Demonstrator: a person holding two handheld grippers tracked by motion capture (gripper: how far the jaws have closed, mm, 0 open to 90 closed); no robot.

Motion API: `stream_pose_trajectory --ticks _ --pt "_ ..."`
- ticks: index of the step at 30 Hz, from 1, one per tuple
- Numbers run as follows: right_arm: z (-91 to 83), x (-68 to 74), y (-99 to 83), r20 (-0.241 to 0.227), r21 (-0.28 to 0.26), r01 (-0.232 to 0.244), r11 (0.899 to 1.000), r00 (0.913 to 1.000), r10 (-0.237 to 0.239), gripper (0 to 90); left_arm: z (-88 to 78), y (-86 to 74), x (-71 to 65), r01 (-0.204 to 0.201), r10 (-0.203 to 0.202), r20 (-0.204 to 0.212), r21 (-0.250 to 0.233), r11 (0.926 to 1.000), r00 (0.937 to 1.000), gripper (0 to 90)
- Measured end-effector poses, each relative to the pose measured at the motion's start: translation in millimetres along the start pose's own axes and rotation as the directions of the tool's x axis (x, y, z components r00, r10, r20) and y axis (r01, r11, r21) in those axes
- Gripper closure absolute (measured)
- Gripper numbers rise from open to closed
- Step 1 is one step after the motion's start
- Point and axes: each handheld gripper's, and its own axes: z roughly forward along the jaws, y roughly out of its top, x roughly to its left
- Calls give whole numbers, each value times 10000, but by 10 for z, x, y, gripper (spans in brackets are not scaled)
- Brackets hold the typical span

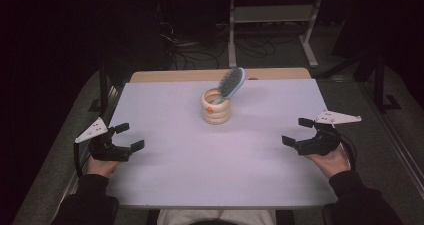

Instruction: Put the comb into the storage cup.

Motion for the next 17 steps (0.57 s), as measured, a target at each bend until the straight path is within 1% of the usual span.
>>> stream_pose_trajectory --ticks 4,6,10,14,17 --pt "-11 10 -47 57 -111 127 9999 9999 -126 0 3 -2 2 21 -21 5 5 10000 10000 0" --pt "1 5 -86 61 22 166 9999 9998 -166 0 6 -4 4 51 -51 22 17 10000 10000 0" --pt "16 -13 -157 166 333 97 9994 9998 -103 0 2 -4 6 58 -58 -2 -7 10000 10000 0" --pt "19 9 -197 211 435 211 9988 9995 -220 0 0 -6 10 96 -96 -15 -27 9999 10000 0" --pt "28 28 -213 265 558 197 9982 9994 -212 0 0 -3 13 95 -95 -9 -69 9999 10000 0"
